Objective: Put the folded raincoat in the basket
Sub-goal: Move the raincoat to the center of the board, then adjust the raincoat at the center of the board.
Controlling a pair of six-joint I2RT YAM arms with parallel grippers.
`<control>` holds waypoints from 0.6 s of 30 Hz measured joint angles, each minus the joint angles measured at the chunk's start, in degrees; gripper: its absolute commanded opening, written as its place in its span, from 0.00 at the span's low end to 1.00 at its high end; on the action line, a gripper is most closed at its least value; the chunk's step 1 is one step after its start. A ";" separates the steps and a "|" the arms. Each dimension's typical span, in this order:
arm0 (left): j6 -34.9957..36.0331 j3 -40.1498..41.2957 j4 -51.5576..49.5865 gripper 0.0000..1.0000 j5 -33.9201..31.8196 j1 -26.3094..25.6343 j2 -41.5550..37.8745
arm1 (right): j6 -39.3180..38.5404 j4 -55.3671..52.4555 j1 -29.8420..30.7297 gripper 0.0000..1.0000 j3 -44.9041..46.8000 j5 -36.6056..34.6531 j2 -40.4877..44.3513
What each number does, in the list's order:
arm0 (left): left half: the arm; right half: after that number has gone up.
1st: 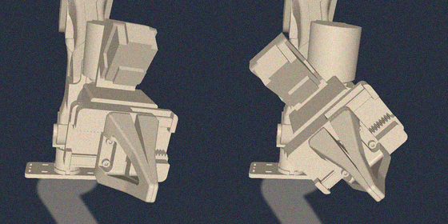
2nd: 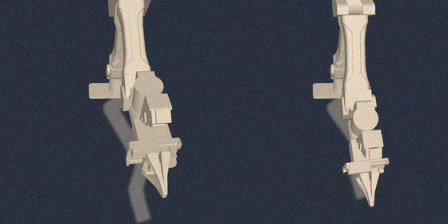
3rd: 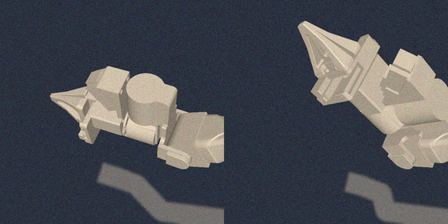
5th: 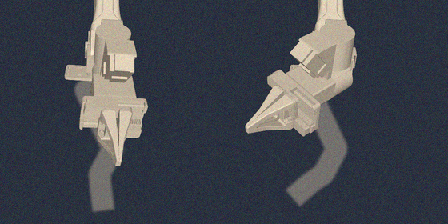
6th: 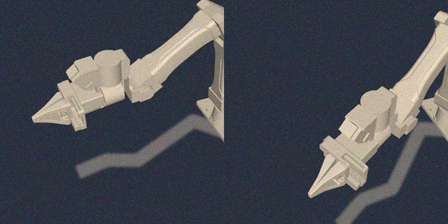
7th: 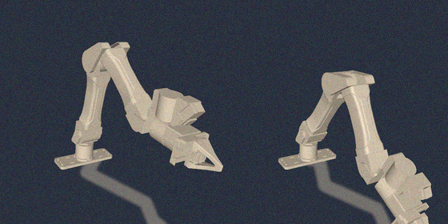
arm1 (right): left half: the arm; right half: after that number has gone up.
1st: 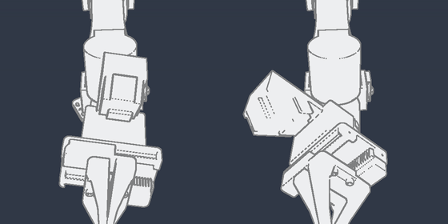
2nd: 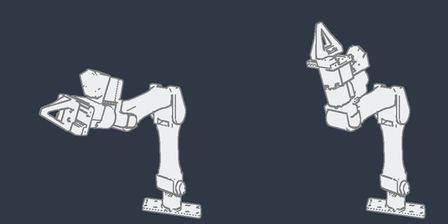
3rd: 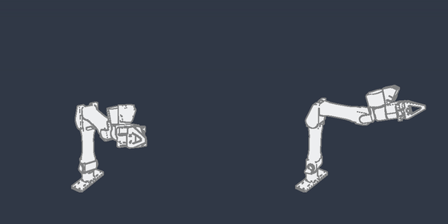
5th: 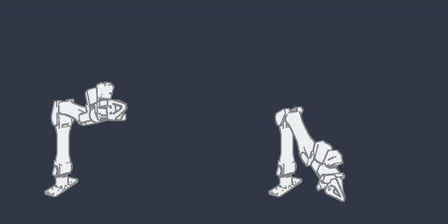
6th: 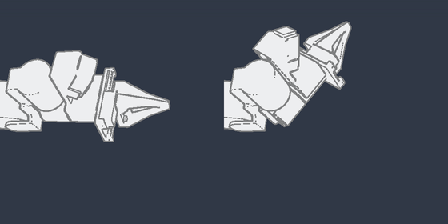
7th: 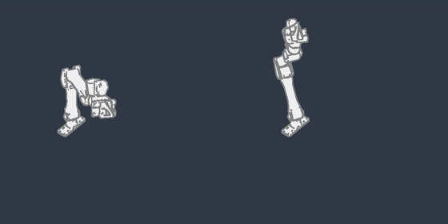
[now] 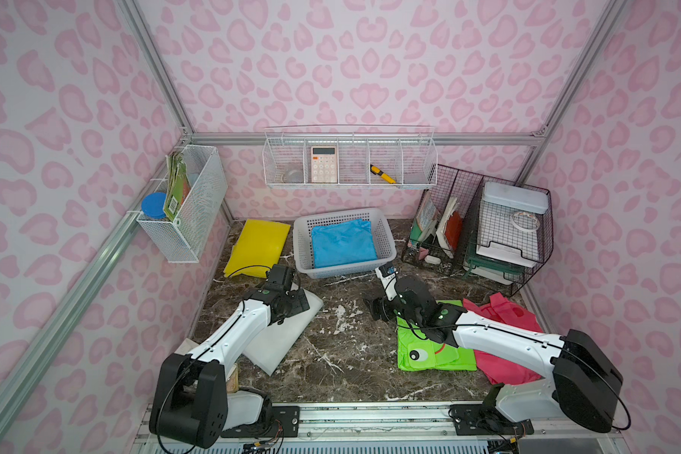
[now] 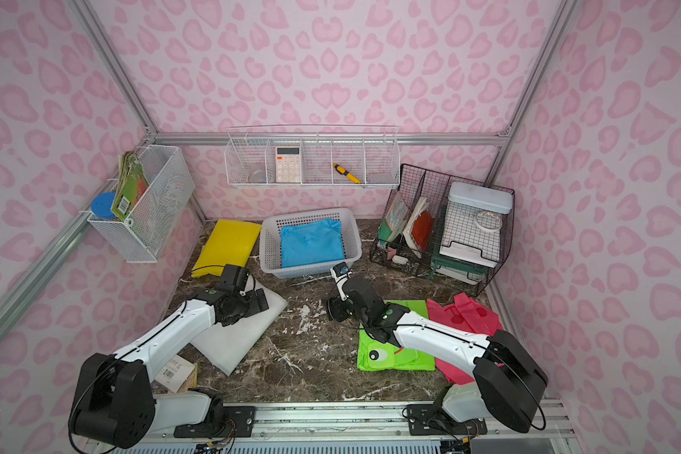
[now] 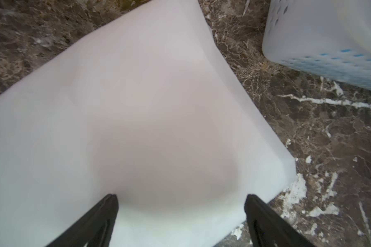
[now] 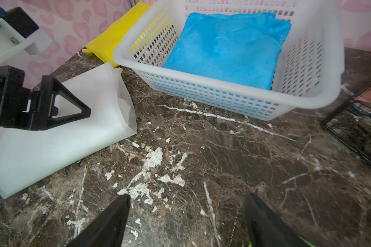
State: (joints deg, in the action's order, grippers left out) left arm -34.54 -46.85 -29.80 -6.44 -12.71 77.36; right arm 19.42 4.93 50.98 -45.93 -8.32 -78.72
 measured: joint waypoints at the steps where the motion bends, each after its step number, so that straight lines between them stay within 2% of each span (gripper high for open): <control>1: 0.20 -0.28 0.42 0.96 0.42 0.00 1.01 | 0.11 0.04 0.00 0.86 0.37 -0.42 0.33; 7: 1.68 -1.16 3.17 0.95 3.39 -2.40 5.49 | 1.66 -0.20 0.02 0.86 2.05 -4.90 2.67; 13: 1.95 -1.88 4.22 0.95 3.34 -10.01 7.65 | 3.67 0.04 -0.22 0.86 5.07 -10.58 6.49; 18: 1.64 -1.57 4.22 0.95 1.51 -17.66 7.61 | 5.01 0.74 -1.88 0.86 7.39 -12.28 8.79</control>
State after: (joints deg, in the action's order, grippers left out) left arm -32.91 -48.42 -25.58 -4.93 -30.37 84.97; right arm 24.43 5.67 49.10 -38.54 -20.60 -69.93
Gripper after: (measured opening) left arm 0.945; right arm 0.859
